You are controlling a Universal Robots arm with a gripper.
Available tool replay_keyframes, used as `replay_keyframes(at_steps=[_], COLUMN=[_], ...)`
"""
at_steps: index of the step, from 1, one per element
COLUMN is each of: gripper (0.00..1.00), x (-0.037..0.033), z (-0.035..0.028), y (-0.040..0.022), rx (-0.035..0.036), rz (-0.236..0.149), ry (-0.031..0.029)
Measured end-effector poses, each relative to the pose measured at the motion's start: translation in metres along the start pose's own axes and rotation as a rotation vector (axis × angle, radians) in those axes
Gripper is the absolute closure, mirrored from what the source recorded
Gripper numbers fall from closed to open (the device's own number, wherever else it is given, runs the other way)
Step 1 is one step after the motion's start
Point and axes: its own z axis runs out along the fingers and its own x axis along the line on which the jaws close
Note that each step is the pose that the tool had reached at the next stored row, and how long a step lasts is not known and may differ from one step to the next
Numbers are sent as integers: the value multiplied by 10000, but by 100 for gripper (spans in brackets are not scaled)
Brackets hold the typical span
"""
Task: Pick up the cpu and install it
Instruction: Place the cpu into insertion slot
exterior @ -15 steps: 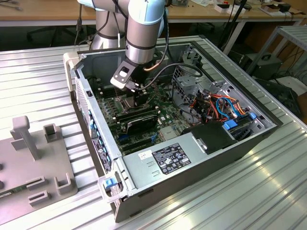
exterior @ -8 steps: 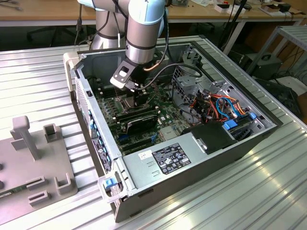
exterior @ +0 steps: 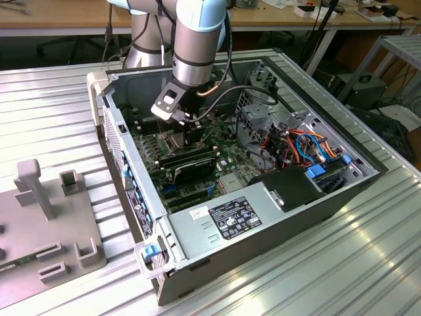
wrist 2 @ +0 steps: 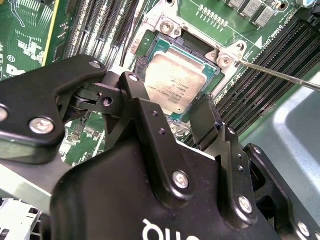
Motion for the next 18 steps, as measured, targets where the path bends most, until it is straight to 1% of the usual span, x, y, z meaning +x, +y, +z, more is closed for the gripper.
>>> replay_keyframes(at_steps=[5,6,7,18], gripper=[38,40,47,47], x=[0,-1,-1,-1], z=[-3,-4,-5,-8], y=[0,0,0,0], rx=[2,2,3,1], rz=[0,-1,-1,0], ry=[-3,-6,-6,-2])
